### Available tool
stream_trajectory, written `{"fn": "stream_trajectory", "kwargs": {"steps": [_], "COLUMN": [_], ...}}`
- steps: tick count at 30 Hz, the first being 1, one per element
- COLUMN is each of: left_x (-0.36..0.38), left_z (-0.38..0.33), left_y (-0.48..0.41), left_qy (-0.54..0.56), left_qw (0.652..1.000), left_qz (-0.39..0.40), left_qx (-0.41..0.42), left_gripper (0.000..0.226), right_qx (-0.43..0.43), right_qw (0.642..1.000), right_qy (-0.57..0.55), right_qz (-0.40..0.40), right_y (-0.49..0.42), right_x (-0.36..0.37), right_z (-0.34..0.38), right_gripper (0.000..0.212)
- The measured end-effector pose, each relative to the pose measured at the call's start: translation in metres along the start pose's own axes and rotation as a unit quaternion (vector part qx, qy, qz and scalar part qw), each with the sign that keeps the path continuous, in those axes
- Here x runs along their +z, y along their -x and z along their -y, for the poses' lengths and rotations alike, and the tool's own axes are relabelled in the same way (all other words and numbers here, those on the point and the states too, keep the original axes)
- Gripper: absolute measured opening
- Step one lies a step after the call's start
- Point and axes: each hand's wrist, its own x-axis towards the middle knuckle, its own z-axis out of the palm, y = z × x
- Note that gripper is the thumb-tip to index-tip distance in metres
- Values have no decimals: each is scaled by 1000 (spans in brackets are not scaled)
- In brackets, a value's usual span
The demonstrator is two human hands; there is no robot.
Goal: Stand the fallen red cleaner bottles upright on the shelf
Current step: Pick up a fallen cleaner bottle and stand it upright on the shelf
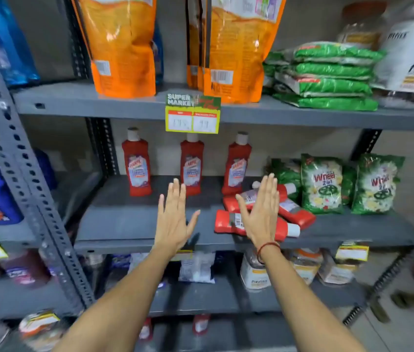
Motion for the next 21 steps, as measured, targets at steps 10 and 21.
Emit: {"fn": "stream_trajectory", "kwargs": {"steps": [10,21], "left_x": [61,109], "left_z": [-56,-54], "left_y": [-68,-109], "left_qy": [66,46], "left_qw": [927,856], "left_qz": [362,512], "left_qx": [69,62], "left_gripper": [81,72], "right_qx": [91,-22], "right_qw": [939,878], "right_qy": [56,168], "right_qz": [326,447], "right_y": [-9,-51], "right_x": [18,23], "right_z": [-102,-128], "right_gripper": [125,96]}}
